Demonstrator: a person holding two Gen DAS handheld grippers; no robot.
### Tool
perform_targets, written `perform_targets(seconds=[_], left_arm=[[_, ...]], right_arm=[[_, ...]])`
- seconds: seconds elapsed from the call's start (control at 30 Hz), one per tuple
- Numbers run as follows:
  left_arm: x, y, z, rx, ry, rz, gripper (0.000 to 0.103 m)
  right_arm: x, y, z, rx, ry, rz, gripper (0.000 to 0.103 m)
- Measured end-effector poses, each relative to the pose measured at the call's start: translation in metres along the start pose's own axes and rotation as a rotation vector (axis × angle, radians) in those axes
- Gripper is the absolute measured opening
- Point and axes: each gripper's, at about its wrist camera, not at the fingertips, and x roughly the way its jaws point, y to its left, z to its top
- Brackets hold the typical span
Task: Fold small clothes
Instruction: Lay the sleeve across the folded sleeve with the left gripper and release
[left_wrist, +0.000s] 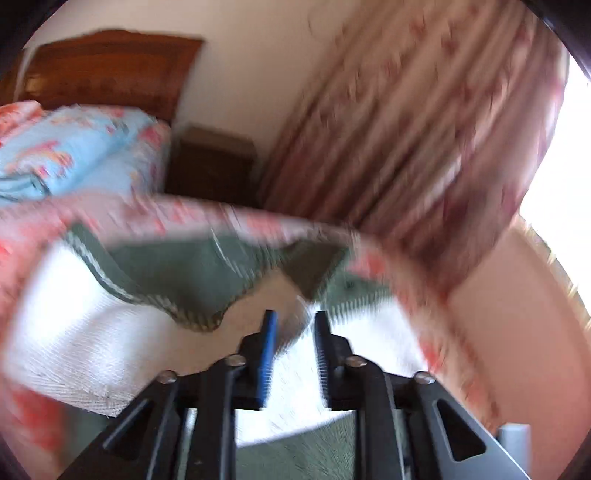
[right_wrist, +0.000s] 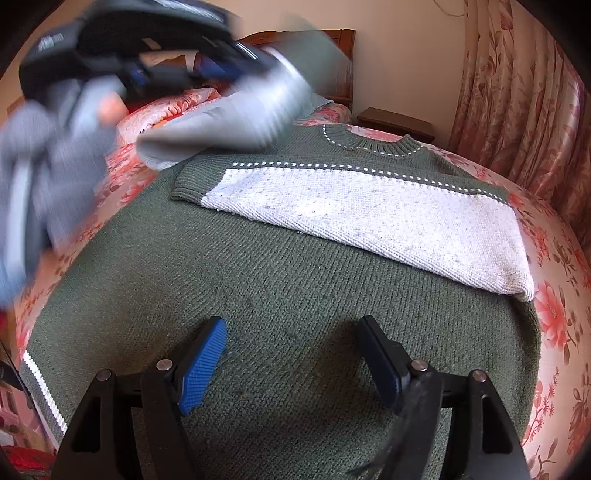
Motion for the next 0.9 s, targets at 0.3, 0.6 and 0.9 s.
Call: perform_targets(seconds=[0.3,0.6,0.9], left_arm=[[-0.040,0.024,-0.056,-0.019,-0.111,0.321,0.103],[-0.045,0.061,-0.094,-0.091,-0.084,0.532,0.103],[-0.036,0.077,-0.102,-0.175,-0.057,0.525,0.103]], right_arm=[[-0.001,-0.007,0.000,0.032,-0.010,0.047,0.077],[-0.006,-0.031,-0.001,0.150,-0.047,0.186,0.077],[-0.008,-0.040,-0.001,0.188,-0.050,0.238,0.069]])
